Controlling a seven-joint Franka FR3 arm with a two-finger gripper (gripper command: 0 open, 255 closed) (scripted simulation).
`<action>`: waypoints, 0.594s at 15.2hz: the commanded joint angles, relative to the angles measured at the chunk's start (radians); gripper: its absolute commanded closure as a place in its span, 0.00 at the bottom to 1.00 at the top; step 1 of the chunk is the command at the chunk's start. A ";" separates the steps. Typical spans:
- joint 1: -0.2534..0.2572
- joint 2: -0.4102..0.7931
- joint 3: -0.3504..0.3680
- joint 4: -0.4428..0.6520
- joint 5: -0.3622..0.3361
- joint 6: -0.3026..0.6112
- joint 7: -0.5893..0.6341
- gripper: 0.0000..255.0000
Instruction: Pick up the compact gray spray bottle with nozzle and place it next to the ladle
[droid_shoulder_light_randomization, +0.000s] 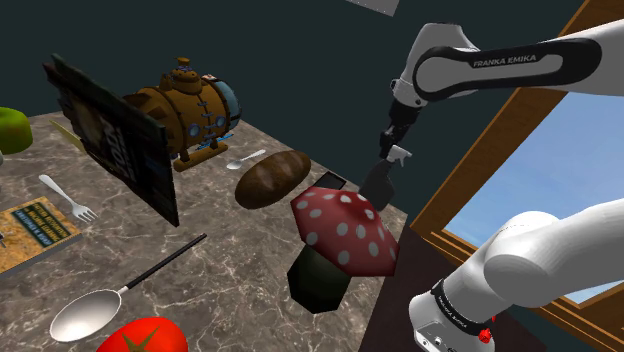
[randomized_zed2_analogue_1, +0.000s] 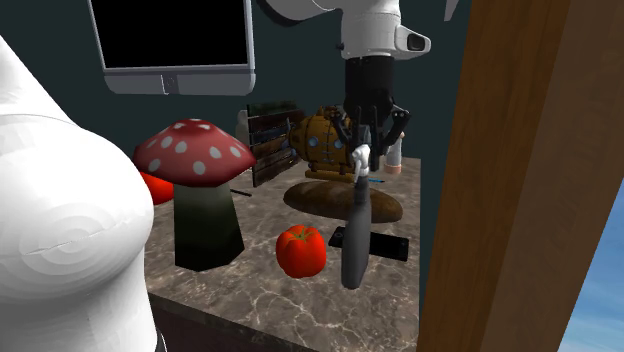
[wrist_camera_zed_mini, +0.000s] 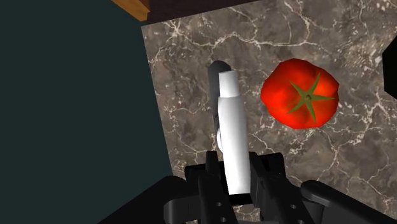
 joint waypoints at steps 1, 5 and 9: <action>0.001 -0.008 0.002 0.021 0.002 -0.030 -0.001 1.00; 0.002 -0.022 0.006 0.065 0.005 -0.087 -0.005 1.00; 0.003 -0.032 0.010 0.111 0.009 -0.143 -0.009 1.00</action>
